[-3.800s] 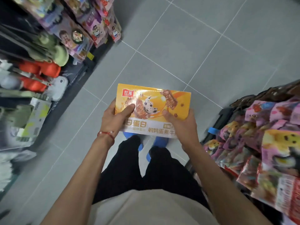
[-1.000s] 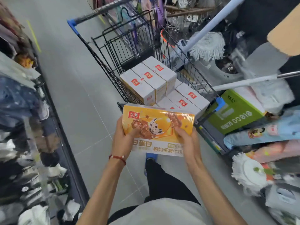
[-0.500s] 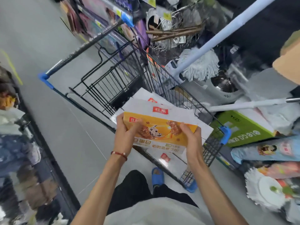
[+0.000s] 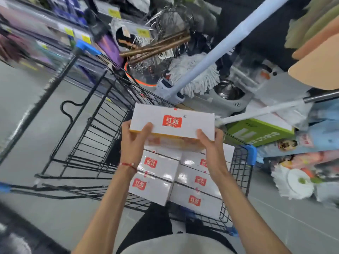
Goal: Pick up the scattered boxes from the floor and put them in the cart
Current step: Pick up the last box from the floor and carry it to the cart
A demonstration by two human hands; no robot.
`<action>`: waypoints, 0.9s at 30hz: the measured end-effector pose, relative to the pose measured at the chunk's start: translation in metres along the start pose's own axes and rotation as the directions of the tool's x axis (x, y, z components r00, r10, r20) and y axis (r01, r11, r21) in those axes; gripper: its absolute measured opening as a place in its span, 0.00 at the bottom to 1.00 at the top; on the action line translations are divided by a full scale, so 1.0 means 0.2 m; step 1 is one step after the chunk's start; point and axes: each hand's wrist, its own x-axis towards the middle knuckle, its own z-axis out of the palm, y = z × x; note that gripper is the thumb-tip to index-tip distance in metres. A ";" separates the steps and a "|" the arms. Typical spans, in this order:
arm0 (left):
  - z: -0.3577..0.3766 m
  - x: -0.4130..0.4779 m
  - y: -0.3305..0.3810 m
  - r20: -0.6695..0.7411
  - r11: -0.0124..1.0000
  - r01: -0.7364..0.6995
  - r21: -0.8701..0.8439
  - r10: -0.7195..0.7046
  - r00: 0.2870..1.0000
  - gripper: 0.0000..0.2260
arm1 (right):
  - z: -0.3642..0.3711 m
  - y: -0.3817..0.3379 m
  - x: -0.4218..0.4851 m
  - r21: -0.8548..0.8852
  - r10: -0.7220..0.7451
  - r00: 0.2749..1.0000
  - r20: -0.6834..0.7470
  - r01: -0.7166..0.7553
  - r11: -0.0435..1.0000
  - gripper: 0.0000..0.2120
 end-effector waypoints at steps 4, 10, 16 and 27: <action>-0.03 0.27 0.01 0.091 1.000 0.028 0.010 -0.029 0.995 0.23 | 0.11 0.01 0.12 -0.032 0.020 0.999 -0.041 -0.022 0.999 0.20; -0.07 0.57 -0.06 0.230 0.996 0.016 0.084 -0.035 0.972 0.19 | 0.21 0.09 0.27 -0.116 0.066 0.997 -0.038 -0.070 0.991 0.21; -0.08 0.78 -0.22 0.306 0.979 0.059 0.197 -0.119 0.944 0.22 | 0.26 0.25 0.39 -0.150 0.146 0.989 -0.024 -0.148 0.978 0.22; -0.02 0.92 -0.57 0.182 0.913 0.291 0.286 -0.350 0.919 0.18 | 0.34 0.51 0.58 -0.179 0.299 0.951 -0.079 -0.309 0.934 0.23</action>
